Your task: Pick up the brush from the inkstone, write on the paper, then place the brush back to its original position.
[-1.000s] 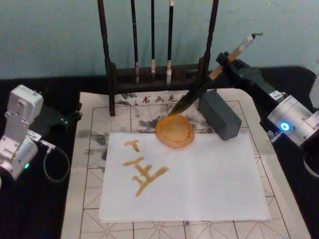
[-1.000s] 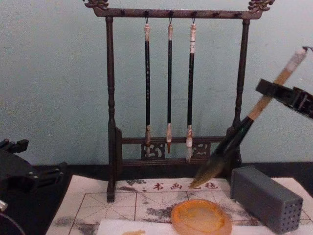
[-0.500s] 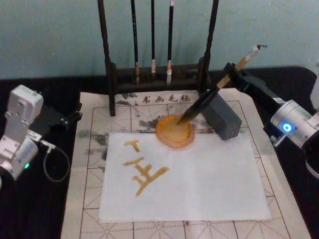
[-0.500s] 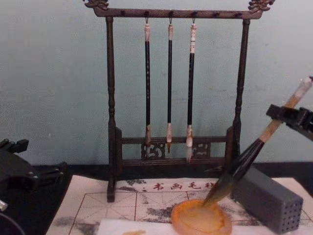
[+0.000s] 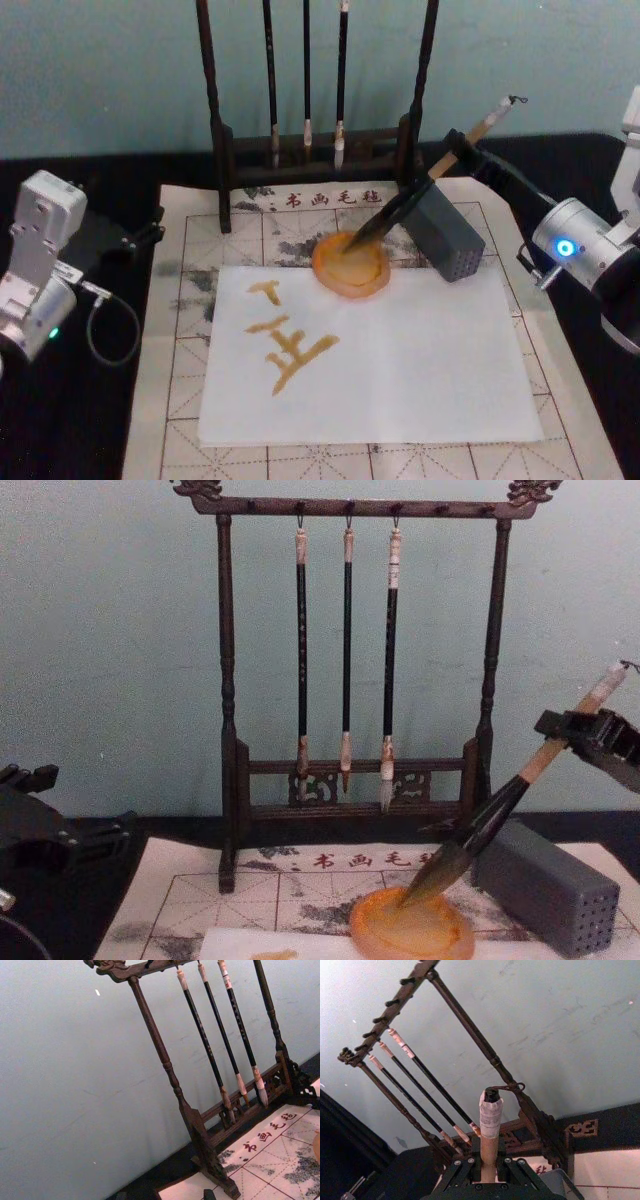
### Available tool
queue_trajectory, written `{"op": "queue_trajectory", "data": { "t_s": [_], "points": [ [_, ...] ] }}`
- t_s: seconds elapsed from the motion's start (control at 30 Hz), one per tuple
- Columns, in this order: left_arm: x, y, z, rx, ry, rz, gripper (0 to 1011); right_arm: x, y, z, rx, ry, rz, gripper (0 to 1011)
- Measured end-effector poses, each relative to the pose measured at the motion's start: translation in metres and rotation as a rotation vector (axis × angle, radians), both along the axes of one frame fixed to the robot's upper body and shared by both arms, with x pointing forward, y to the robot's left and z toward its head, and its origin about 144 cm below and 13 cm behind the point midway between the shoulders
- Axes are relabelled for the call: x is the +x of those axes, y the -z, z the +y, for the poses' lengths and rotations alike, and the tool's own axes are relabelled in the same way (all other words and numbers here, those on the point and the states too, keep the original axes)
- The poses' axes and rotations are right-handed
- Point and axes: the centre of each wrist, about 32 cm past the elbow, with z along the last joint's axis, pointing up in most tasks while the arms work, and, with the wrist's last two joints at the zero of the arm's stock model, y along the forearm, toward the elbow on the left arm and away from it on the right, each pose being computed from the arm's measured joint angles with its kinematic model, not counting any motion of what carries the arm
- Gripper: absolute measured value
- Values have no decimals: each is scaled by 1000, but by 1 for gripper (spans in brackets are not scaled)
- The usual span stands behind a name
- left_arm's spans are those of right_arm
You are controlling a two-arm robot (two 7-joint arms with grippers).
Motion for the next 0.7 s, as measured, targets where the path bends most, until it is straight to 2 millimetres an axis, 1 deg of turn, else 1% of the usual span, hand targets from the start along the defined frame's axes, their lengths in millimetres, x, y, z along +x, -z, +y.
{"op": "queue_trajectory", "data": {
  "t_s": [0.47, 0.7],
  "points": [
    [0, 0, 0, 0, 0, 0, 1001, 11, -3, 5, 94, 17, 152, 179],
    [0, 0, 0, 0, 0, 0, 1001, 13, -2, 7, 112, 24, 190, 179]
  ]
}}
